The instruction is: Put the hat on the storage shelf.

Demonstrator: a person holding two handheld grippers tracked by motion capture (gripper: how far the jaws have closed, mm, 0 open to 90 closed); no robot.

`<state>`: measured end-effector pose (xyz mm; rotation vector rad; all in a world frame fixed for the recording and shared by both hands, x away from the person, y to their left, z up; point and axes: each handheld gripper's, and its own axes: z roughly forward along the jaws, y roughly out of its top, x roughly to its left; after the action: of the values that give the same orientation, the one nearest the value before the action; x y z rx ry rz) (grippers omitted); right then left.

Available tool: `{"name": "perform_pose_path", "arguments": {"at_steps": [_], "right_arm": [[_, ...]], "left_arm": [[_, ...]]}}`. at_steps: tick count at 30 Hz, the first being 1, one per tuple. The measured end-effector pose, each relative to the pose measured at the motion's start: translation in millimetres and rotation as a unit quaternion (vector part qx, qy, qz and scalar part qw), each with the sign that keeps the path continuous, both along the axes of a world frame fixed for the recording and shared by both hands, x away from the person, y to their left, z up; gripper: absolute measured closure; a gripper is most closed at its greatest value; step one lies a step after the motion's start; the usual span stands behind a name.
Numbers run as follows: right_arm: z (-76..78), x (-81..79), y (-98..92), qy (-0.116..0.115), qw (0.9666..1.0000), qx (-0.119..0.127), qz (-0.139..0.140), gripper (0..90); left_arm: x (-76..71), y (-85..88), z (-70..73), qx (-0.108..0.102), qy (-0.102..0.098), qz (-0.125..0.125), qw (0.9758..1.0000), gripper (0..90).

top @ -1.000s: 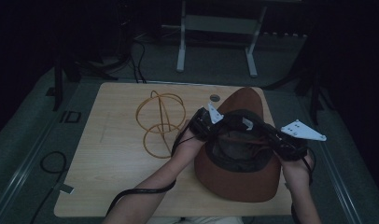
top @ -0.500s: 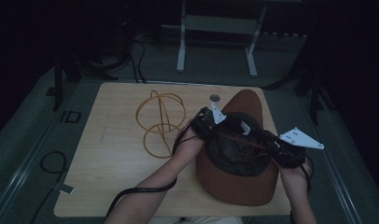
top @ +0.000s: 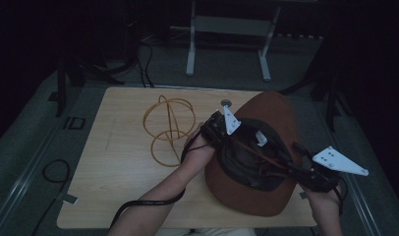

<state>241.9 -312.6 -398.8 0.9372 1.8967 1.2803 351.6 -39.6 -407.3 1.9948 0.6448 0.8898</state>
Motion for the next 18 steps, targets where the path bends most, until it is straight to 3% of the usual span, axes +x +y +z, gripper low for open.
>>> {"name": "perform_pose_path", "arguments": {"at_steps": [6,13,16,18], "right_arm": [[10.4,-10.5,-15.9,-0.011,0.9998,0.018,0.004,38.8],[14.8,-14.0,-48.4,-0.014,0.9983,0.038,-0.042,39.6],[17.1,-17.9,-61.8,-0.021,0.9968,0.054,-0.055,39.6],[16.1,-17.9,-69.3,-0.025,0.996,0.047,-0.072,39.8]], "left_arm": [[-3.1,7.7,7.6,-0.015,-0.015,-0.018,0.9996,87.0],[0.1,24.2,7.1,-0.052,-0.007,-0.009,0.9986,86.9],[1.9,28.0,4.3,-0.067,-0.001,-0.019,0.9976,86.9],[3.3,30.3,3.4,-0.077,0.004,-0.027,0.9966,86.9]]}}
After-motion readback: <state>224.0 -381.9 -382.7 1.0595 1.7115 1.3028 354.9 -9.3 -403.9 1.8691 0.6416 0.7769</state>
